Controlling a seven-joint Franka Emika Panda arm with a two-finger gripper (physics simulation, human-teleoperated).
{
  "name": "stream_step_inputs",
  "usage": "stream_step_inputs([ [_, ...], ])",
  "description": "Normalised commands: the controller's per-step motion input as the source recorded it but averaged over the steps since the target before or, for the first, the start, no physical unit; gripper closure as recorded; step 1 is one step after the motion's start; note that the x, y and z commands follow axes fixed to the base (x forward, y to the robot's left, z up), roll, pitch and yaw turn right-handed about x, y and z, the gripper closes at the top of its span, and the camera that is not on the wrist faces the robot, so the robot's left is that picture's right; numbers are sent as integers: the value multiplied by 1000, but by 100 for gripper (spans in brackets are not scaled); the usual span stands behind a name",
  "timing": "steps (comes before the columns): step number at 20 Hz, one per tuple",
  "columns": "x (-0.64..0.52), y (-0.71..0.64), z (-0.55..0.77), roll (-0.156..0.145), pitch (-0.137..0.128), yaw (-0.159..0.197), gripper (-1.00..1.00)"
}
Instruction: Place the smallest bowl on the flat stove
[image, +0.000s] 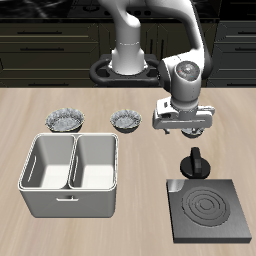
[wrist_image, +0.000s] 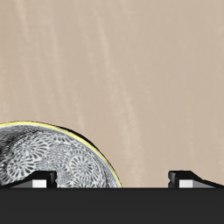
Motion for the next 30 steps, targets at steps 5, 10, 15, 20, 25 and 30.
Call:
stream_step_inputs([
  [5, -35, 34, -265, 18, 13, 48, 100],
  [10, -1, -43, 96, 19, -3, -12, 100],
  [15, 15, -61, 171, 16, -13, -13, 100],
  [20, 95, -121, 264, -12, -20, -22, 100],
  [25, 118, -52, 453, -14, -61, -2, 100],
  [30, 139, 23, 584, -15, -62, -4, 100],
])
